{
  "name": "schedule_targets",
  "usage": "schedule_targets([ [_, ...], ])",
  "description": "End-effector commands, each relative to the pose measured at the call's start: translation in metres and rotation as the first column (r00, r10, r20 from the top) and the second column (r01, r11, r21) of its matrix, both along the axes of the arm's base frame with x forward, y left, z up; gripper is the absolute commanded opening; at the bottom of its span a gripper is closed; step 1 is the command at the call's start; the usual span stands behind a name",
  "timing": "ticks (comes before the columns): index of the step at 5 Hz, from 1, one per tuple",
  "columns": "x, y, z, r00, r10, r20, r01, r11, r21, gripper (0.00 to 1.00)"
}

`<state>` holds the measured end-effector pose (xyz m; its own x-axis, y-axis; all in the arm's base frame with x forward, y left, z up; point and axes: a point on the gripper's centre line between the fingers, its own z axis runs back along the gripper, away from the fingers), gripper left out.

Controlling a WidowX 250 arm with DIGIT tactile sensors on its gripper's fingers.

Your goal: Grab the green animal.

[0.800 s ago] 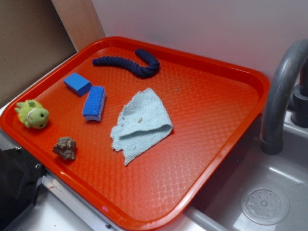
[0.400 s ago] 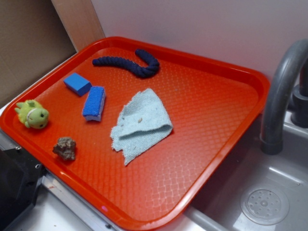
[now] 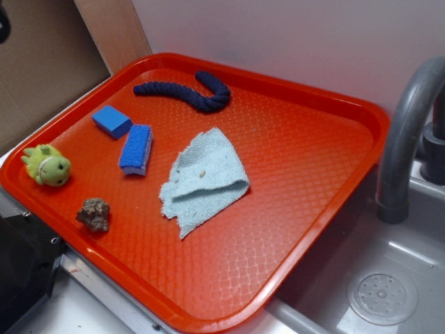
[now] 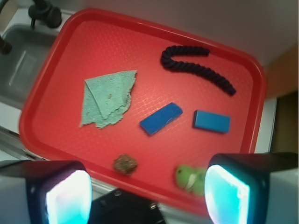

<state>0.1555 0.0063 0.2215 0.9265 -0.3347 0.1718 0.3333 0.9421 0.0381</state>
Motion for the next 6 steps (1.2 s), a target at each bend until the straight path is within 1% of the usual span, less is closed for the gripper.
schedule_targets([
  [1,0.011,0.028,-0.045,0.941,-0.307,-0.145,0.331,0.923,0.198,1.0],
  [2,0.018,0.032,-0.064,0.897,-0.402,-0.185,0.44,0.857,0.268,1.0],
  [3,0.021,0.037,-0.079,0.851,-0.492,-0.186,0.525,0.81,0.262,1.0],
  [4,0.02,0.045,-0.101,0.825,-0.507,-0.251,0.56,0.793,0.24,1.0],
  [5,0.011,0.053,-0.13,0.764,-0.522,-0.38,0.601,0.789,0.125,1.0],
  [6,0.003,0.068,-0.151,0.749,-0.478,-0.459,0.576,0.812,0.094,1.0],
])
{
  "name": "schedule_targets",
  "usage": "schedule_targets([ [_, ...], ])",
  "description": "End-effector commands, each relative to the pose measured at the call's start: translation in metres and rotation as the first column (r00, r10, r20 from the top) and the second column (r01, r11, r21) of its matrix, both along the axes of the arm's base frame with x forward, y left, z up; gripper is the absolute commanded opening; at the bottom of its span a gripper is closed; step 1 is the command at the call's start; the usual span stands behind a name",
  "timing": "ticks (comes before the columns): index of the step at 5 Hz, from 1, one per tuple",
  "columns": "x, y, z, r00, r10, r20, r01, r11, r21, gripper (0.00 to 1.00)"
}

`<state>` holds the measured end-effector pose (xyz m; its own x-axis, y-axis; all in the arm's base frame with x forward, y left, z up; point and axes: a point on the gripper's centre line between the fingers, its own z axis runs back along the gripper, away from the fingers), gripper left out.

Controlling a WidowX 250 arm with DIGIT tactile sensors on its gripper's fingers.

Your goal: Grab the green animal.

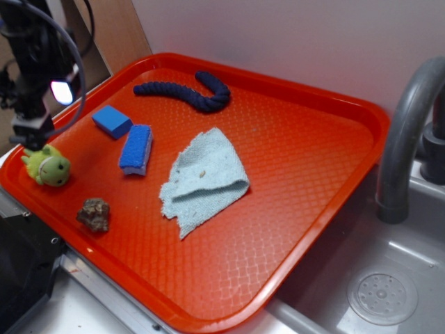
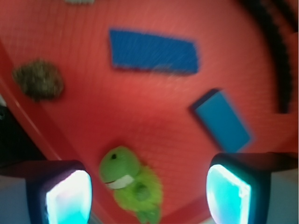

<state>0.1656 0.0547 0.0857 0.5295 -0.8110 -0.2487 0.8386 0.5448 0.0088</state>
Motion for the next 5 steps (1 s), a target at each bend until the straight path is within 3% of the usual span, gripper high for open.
schedule_targets([
  [1,-0.008,0.025,-0.024,0.992,0.072,-0.1,-0.066,0.996,0.057,1.0],
  [2,-0.011,0.029,-0.038,0.988,0.115,-0.107,-0.101,0.987,0.124,1.0],
  [4,-0.026,0.027,-0.052,0.96,0.205,-0.192,-0.193,0.978,0.081,1.0],
  [5,-0.025,0.031,-0.055,0.935,0.305,-0.181,-0.297,0.952,0.07,0.0],
])
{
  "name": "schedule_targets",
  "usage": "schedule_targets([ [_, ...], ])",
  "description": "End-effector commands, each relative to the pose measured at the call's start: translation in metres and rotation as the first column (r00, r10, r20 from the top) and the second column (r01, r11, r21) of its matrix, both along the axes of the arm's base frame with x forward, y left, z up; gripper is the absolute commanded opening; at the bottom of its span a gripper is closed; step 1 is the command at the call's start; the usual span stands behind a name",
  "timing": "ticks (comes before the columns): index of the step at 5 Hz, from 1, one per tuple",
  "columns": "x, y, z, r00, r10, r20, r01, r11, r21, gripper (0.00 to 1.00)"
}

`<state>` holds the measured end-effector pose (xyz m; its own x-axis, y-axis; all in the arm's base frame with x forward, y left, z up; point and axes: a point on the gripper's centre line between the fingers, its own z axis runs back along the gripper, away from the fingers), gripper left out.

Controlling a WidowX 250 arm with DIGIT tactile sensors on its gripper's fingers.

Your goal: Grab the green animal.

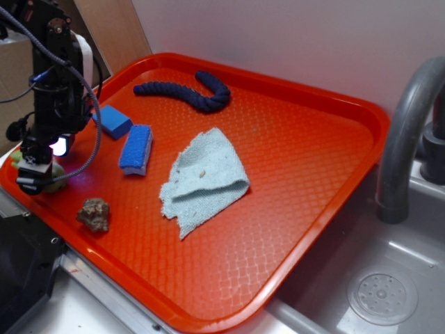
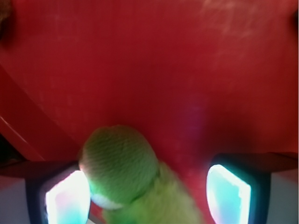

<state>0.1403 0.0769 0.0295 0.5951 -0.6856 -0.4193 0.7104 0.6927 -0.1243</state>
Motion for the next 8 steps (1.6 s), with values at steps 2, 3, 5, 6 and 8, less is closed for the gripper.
schedule_targets([
  [2,0.009,0.005,0.005,0.978,0.197,0.073,-0.201,0.978,0.049,0.0],
  [3,0.031,-0.007,0.039,0.919,0.32,0.23,-0.344,0.936,0.072,0.0],
  [5,0.087,-0.091,0.127,0.624,0.603,0.496,-0.63,0.764,-0.137,0.0],
  [6,0.095,-0.135,0.153,0.518,0.692,0.503,-0.711,0.675,-0.198,0.0],
  [8,0.1,-0.146,0.209,0.264,0.851,0.454,-0.83,0.44,-0.342,0.0],
])
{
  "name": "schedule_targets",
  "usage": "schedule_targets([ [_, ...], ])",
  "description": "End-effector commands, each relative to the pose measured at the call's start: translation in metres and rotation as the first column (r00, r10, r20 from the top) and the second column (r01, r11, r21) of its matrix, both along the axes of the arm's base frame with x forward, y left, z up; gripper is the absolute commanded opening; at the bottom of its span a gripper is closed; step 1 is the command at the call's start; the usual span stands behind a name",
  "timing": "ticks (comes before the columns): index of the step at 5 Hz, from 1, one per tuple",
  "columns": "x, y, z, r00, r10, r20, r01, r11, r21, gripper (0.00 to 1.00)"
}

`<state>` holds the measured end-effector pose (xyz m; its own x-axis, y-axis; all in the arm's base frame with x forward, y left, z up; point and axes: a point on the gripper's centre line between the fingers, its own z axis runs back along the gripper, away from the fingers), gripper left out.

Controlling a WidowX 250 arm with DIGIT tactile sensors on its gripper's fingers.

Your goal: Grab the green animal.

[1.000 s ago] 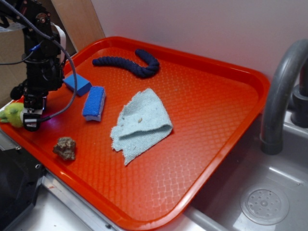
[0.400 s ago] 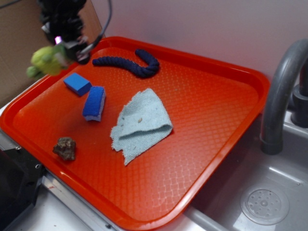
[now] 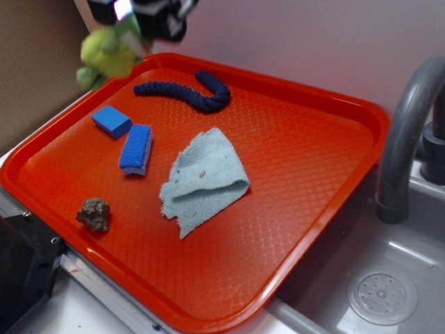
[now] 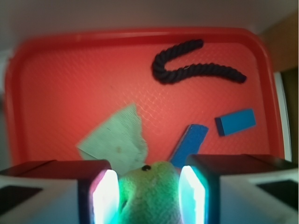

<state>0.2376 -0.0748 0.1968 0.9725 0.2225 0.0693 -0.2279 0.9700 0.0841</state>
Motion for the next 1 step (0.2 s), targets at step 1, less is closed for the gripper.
schedule_targets([
  [1,0.0157,0.0285,0.0416,0.972,0.19,0.136,-0.184,0.981,-0.053,0.0],
])
